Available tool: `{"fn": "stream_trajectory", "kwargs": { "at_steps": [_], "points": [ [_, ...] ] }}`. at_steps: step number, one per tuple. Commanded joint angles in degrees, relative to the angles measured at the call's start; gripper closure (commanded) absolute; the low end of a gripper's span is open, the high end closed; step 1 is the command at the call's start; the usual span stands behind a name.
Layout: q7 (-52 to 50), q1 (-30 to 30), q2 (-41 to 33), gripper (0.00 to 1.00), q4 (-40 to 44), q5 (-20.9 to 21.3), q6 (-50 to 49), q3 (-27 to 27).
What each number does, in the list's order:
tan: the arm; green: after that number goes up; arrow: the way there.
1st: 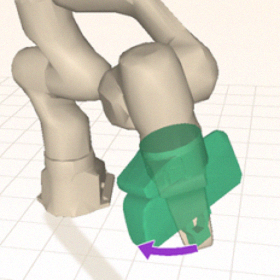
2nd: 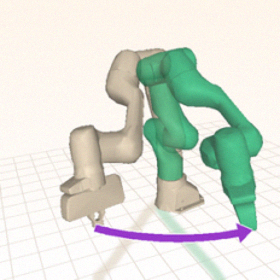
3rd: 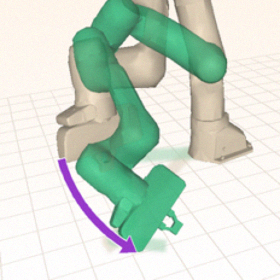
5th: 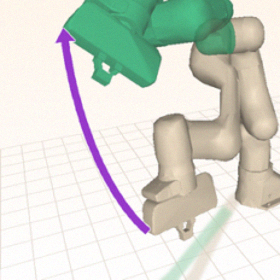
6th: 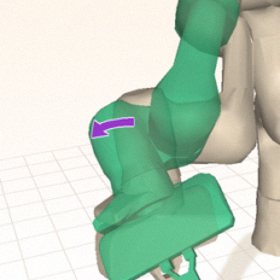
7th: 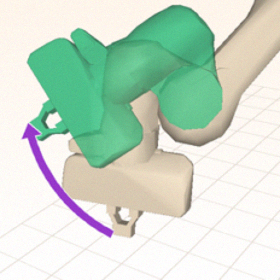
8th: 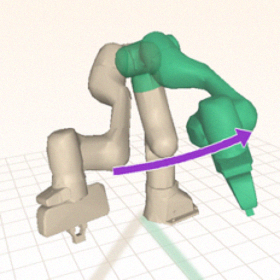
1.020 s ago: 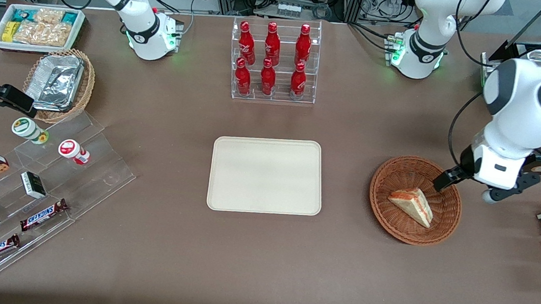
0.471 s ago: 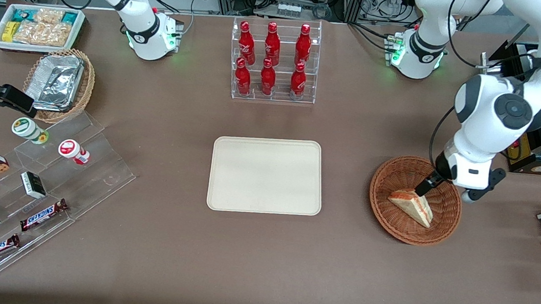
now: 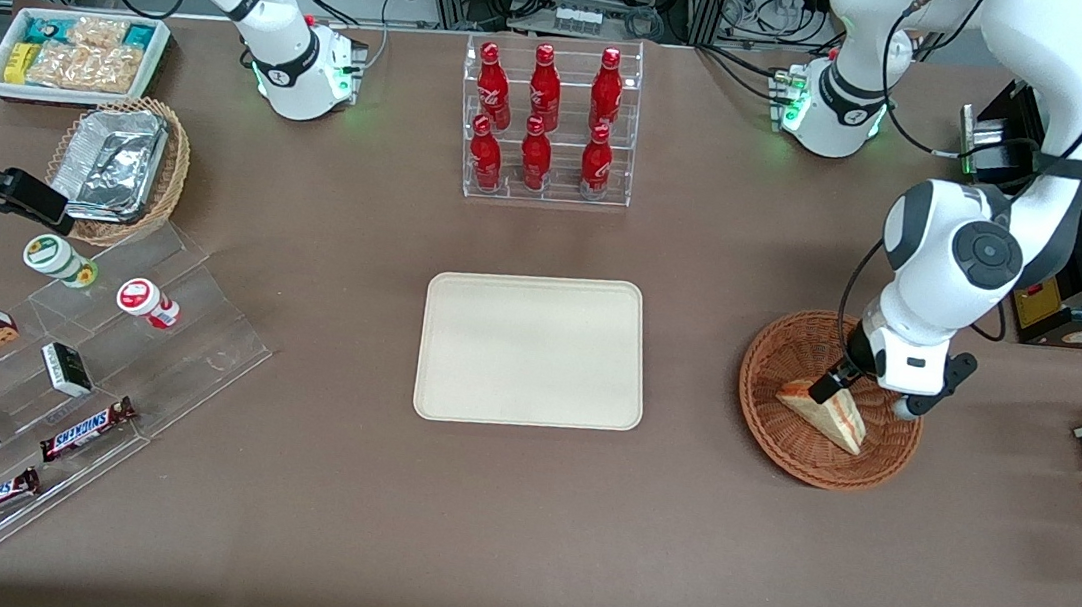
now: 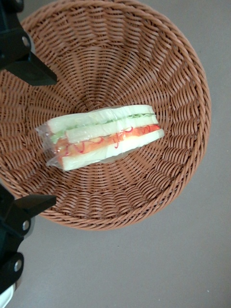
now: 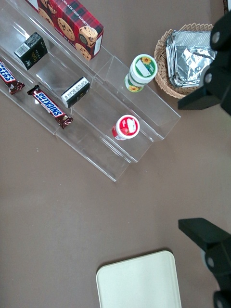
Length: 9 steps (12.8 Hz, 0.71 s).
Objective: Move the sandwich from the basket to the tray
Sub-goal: 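Lower the left gripper and close it on the wrapped sandwich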
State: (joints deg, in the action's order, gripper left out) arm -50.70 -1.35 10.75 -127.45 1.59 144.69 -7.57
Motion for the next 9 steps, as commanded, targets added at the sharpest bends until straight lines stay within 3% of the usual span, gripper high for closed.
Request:
{"fn": "stream_trajectory", "kwargs": {
  "at_steps": [1, 4, 5, 8, 9],
  "points": [
    [-1.2, 0.0, 2.5, 0.00, -0.2, -0.1, 4.1, 0.3],
    [-1.2, 0.0, 4.6, 0.02, -0.2, -0.1, 5.9, 0.5],
    [-1.2, 0.0, 5.1, 0.17, -0.1, -0.1, 6.0, 0.5],
    [-1.1, 0.1, 5.7, 0.94, 0.6, -0.1, 6.2, 0.6],
    [-0.7, 0.2, 5.9, 1.00, 1.2, 0.1, 6.0, 0.6]
  ]
}}
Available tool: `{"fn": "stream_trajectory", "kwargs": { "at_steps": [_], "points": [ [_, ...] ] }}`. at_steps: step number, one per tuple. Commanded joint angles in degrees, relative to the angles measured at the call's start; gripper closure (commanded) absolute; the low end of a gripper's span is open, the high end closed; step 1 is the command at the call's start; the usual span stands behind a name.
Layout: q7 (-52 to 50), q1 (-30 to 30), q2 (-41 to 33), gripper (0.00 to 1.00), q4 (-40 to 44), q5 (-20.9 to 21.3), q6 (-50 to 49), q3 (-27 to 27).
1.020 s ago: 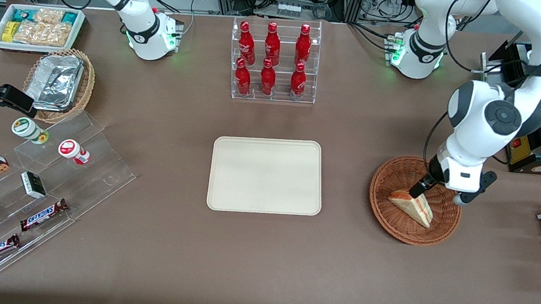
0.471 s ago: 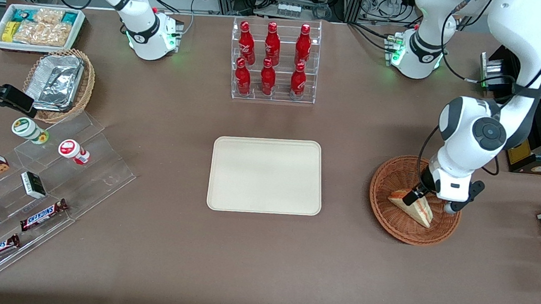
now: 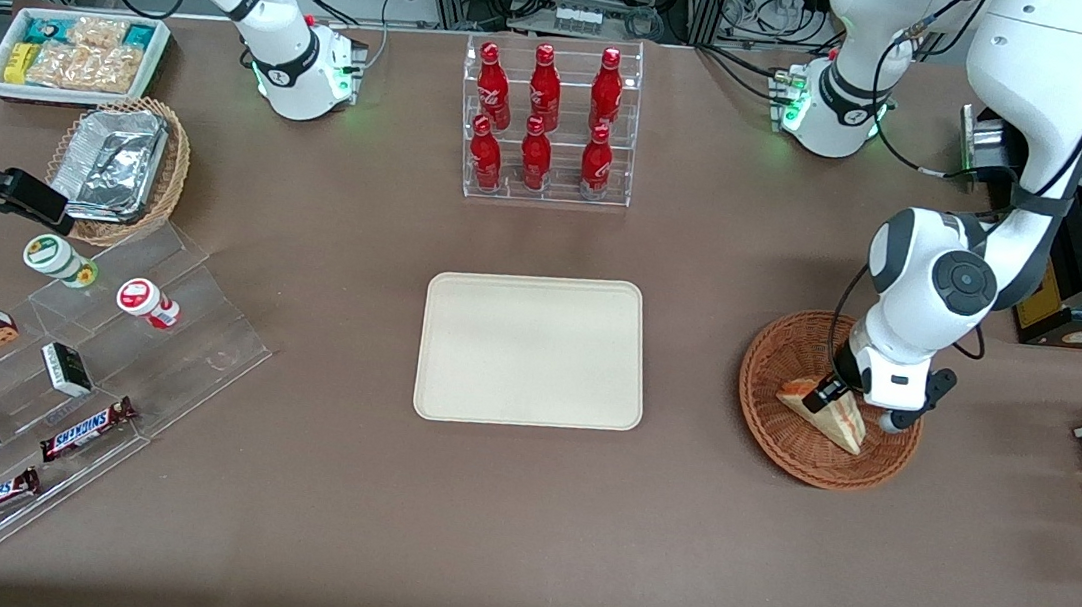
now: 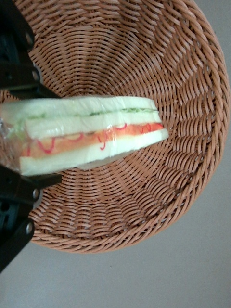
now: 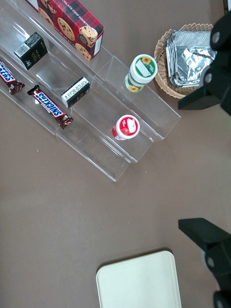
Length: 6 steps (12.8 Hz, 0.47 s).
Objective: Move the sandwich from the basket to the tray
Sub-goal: 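Lift the sandwich and carry it with the left gripper over the tray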
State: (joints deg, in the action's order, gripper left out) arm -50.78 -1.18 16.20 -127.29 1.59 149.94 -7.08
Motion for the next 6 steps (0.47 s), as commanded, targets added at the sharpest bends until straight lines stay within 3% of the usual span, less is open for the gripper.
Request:
{"fn": "stream_trajectory", "kwargs": {
  "at_steps": [1, 3, 6],
  "points": [
    [-0.6, 0.0, 0.3, 1.00, 2.1, 0.2, 0.2, 0.1],
    [-0.4, 0.0, -0.9, 1.00, 4.7, 1.1, -5.1, 0.2],
    [-0.2, -0.9, -4.1, 1.00, 15.9, 3.9, -25.3, -0.7]
  ]
}}
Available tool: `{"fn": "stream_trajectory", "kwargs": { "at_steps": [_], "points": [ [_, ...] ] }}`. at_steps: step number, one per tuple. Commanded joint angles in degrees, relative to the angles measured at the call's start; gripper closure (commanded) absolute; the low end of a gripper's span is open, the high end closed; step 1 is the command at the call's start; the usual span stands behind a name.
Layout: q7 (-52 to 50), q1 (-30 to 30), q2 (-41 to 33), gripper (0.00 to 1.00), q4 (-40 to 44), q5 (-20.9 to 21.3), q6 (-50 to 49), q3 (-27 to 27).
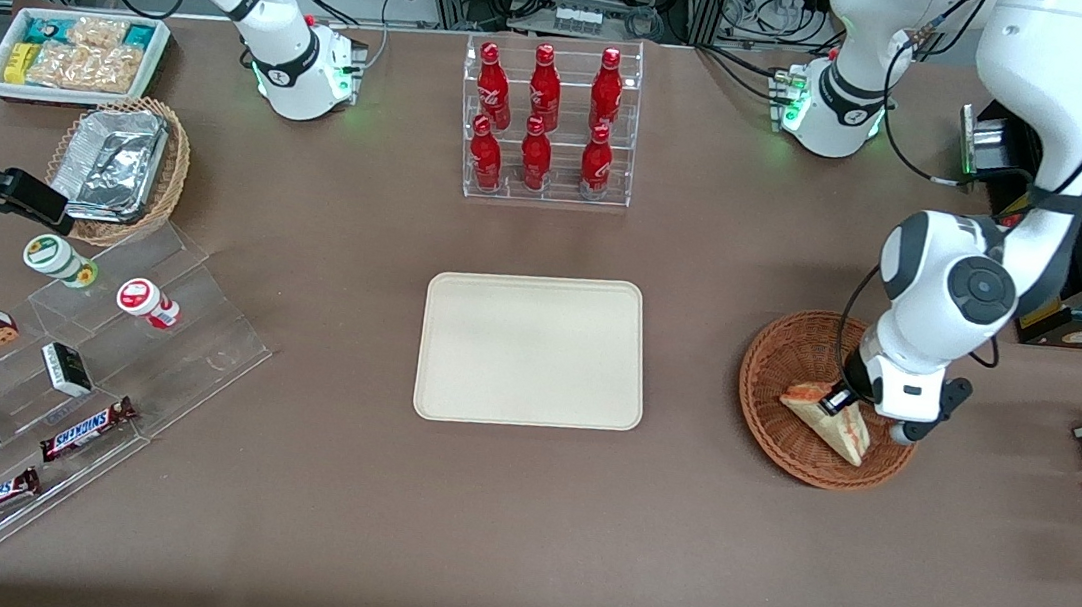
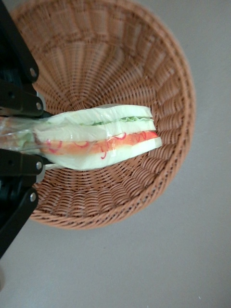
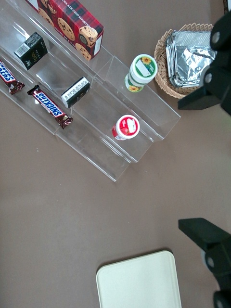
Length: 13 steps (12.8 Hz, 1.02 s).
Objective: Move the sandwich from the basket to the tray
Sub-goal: 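Lift the sandwich and carry it with the left gripper over the tray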
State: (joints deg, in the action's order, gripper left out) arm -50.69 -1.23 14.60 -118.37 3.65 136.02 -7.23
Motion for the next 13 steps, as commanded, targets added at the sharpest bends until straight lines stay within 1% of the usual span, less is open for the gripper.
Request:
{"fn": "stream_trajectory", "kwargs": {
  "at_steps": [1, 2, 3, 5, 7, 9, 13],
  "points": [
    [-0.3, -2.4, -2.3, 1.00, 11.5, 1.8, -16.6, -1.6],
    [-0.5, -4.6, -1.5, 1.00, 16.0, 1.7, -19.4, -2.2],
    [-1.2, -7.6, -0.3, 1.00, 19.0, 1.5, -20.1, -2.5],
    [-1.2, -14.4, 1.3, 1.00, 21.7, 1.2, -19.9, -2.6],
    [-1.2, -20.8, 4.8, 1.00, 23.6, 1.2, -19.0, -2.5],
    [-1.1, -25.9, 10.7, 1.00, 27.6, 1.4, -15.9, -2.5],
    [-0.5, -34.5, 18.0, 1.00, 28.5, 1.9, -4.5, -2.5]
  ]
}}
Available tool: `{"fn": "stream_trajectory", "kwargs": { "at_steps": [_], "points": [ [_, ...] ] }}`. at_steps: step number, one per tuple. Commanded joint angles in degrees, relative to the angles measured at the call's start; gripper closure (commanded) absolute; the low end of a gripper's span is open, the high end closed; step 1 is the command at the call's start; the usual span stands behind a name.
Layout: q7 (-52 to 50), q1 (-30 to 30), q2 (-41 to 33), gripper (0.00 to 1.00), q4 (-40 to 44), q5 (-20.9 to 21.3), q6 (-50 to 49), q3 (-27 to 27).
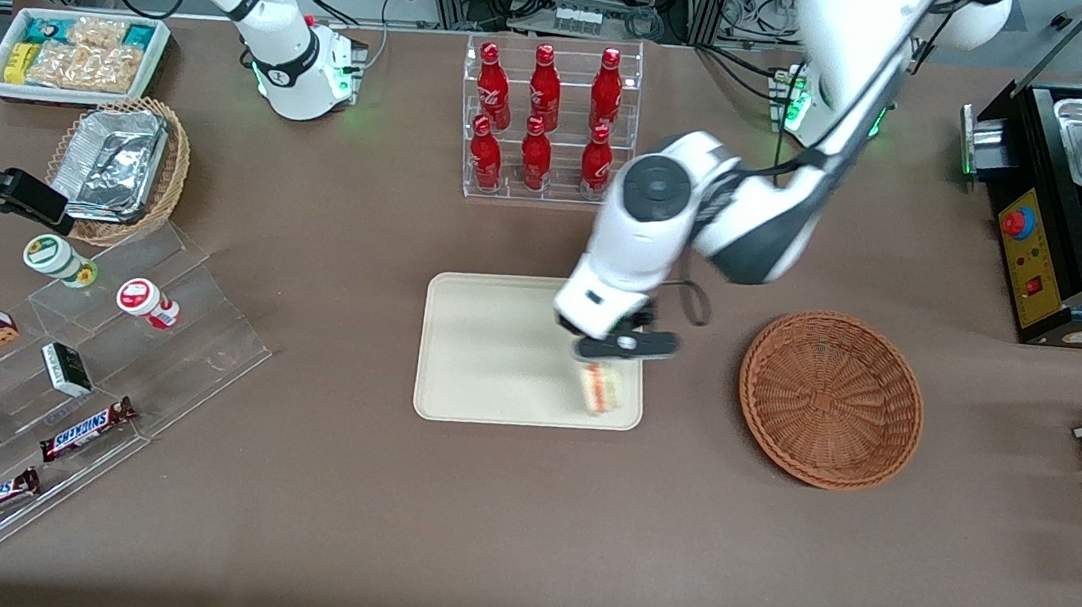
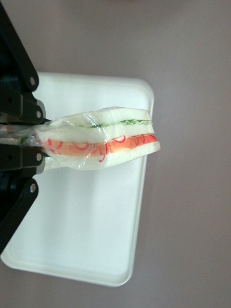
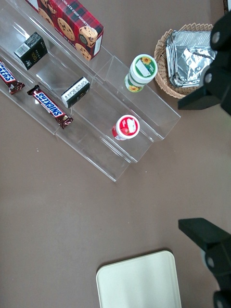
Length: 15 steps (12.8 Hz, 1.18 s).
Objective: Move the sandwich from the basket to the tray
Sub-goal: 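Lift the sandwich and carry it with the left gripper over the tray, then lower the sandwich onto the tray and open the left gripper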
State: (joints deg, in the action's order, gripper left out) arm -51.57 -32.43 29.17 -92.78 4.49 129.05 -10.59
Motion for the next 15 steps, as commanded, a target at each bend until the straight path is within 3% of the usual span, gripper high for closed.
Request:
{"fn": "stream_trajectory", "kwargs": {
  "at_steps": [1, 7, 10, 11, 13, 15],
  "points": [
    [0.4, -5.0, 4.8, 1.00, 2.9, 1.5, 4.2, 0.8],
    [0.7, -7.7, 9.8, 1.00, 2.6, 6.7, 9.0, 0.9],
    [0.8, -8.0, 11.4, 1.00, 2.5, 7.1, 9.8, 0.9],
    [0.9, -8.0, 11.8, 0.96, 2.7, 7.0, 9.7, 0.8],
    [0.3, -8.0, 11.8, 0.00, 2.6, 6.9, 9.7, 0.8],
    [-0.1, -7.6, 10.9, 0.00, 3.3, 6.5, 9.6, 0.9]
  ]
}}
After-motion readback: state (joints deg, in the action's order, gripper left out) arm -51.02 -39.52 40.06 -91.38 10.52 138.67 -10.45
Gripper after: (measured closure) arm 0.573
